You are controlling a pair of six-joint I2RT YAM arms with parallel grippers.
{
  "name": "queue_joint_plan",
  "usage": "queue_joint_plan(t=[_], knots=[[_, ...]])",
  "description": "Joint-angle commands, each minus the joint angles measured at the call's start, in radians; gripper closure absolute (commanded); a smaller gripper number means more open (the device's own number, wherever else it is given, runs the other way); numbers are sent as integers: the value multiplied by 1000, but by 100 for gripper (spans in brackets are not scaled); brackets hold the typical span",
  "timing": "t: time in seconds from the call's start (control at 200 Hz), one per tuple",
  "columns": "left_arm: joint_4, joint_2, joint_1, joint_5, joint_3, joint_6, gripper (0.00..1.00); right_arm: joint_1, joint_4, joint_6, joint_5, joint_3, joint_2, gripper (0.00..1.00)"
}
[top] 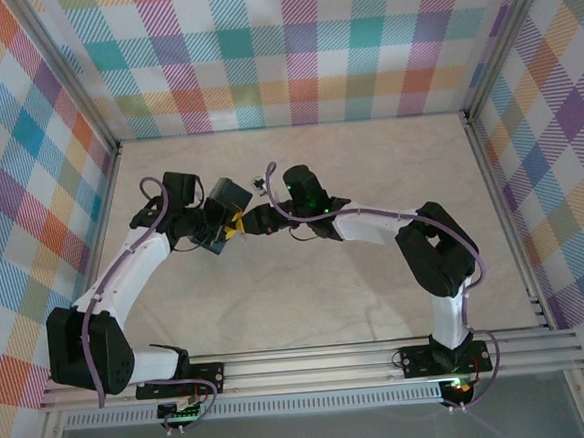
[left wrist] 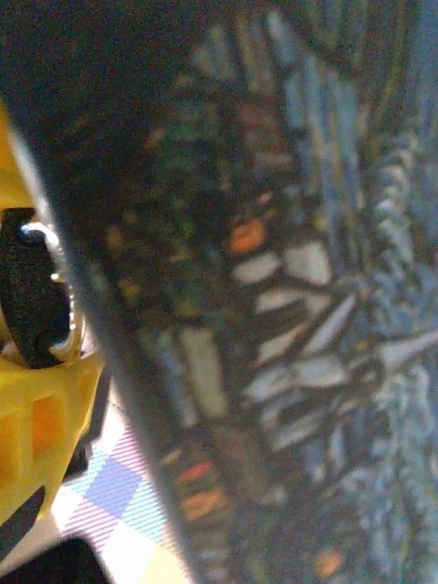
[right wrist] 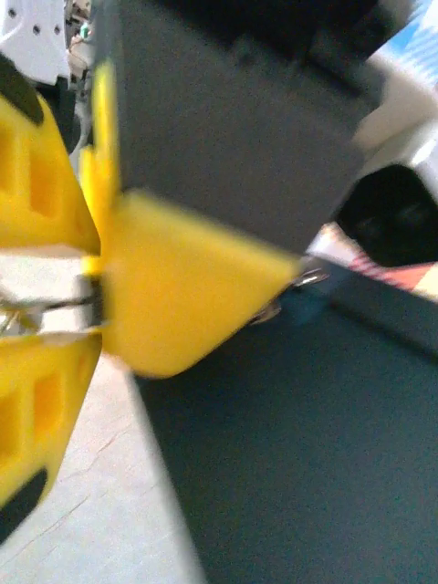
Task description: Unlock the padlock with the key
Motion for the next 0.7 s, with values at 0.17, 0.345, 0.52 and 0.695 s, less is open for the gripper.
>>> queue_joint_plan(t=[0.17, 0.345, 0.52, 0.695], knots=[[-41, -36, 68, 6, 14, 13, 100, -32, 152, 34, -20, -154, -116, 58], [-26, -34, 68, 13, 13, 7, 100, -31, 156, 43, -27, -183, -128, 68], [-22, -44, 67, 20, 8, 2, 100, -28, 198, 86, -42, -141, -73, 73], [-17, -50, 67, 32, -1, 2, 100, -12, 195, 91, -50, -84, -37, 77]])
